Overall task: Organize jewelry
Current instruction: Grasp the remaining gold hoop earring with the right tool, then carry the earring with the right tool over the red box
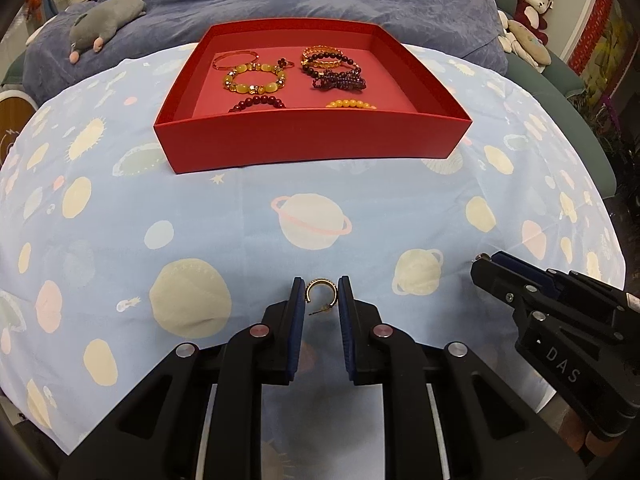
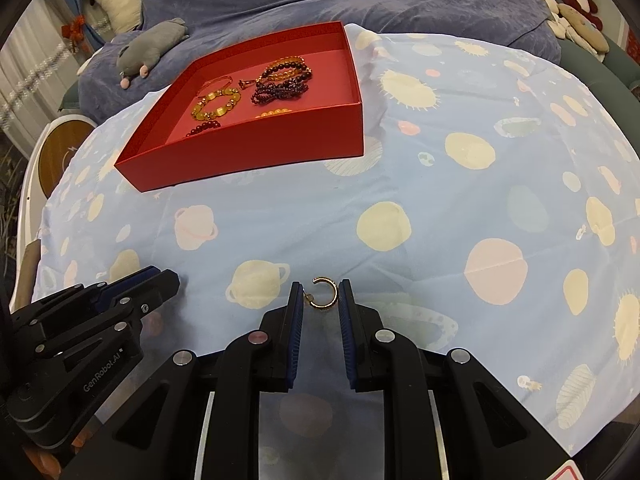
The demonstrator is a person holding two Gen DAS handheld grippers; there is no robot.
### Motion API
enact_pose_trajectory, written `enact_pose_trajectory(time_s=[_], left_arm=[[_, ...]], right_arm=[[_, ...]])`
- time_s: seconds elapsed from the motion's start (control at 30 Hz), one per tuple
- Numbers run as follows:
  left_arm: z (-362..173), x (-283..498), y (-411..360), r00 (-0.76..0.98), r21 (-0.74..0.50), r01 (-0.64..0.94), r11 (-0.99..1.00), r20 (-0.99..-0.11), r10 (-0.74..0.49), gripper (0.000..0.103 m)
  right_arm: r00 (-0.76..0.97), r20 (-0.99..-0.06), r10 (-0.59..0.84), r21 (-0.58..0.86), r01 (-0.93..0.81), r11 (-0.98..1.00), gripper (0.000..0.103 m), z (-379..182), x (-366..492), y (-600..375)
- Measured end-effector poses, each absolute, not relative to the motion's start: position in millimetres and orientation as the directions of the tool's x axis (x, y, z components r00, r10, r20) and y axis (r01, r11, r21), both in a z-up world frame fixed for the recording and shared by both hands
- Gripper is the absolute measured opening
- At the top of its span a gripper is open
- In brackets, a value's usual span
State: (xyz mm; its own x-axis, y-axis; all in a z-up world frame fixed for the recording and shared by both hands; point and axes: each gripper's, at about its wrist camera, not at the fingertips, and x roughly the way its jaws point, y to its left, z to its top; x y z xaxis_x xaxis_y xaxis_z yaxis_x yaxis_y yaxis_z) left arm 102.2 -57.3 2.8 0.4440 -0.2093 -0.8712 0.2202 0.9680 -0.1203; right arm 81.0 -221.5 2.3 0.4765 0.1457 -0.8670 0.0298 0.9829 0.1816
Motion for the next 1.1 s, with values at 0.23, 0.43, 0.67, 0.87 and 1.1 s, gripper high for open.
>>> enact_pose_trajectory(time_s=[0.23,0.43,0.67,0.87,1.1], left_arm=[[23,94,-47,0.459,-0.172,0.195,0.966,-0.854,-0.245,0.016],[47,86,-37,0.492,-0.205,0.189,0.960,-0.827,-0.273,0.016],[79,77,-33,0.536,-0.212,0.204,0.956,-0.793,-0.290,0.016],[101,72,-31,0.565,-0.192,0.209,0.959,-0.776,-0.279,0.016],[122,73,-35,0.590,-0.155,0.220,0.963,-0.765,-0.258,0.017]], right_arm=[[0.502,-0.848,0.171,0.198,0.000,0.980,0.017,21,72,-211],[0.535,-0.821,0.196,0.211,-0.034,0.977,0.017,44,64,-201],[0.582,-0.785,0.213,0.219,-0.062,0.974,0.017,75,56,-193],[0.614,-0.760,0.215,0.215,-0.075,0.974,0.017,95,53,-190],[0.650,-0.730,0.211,0.207,-0.084,0.975,0.017,116,55,-190]])
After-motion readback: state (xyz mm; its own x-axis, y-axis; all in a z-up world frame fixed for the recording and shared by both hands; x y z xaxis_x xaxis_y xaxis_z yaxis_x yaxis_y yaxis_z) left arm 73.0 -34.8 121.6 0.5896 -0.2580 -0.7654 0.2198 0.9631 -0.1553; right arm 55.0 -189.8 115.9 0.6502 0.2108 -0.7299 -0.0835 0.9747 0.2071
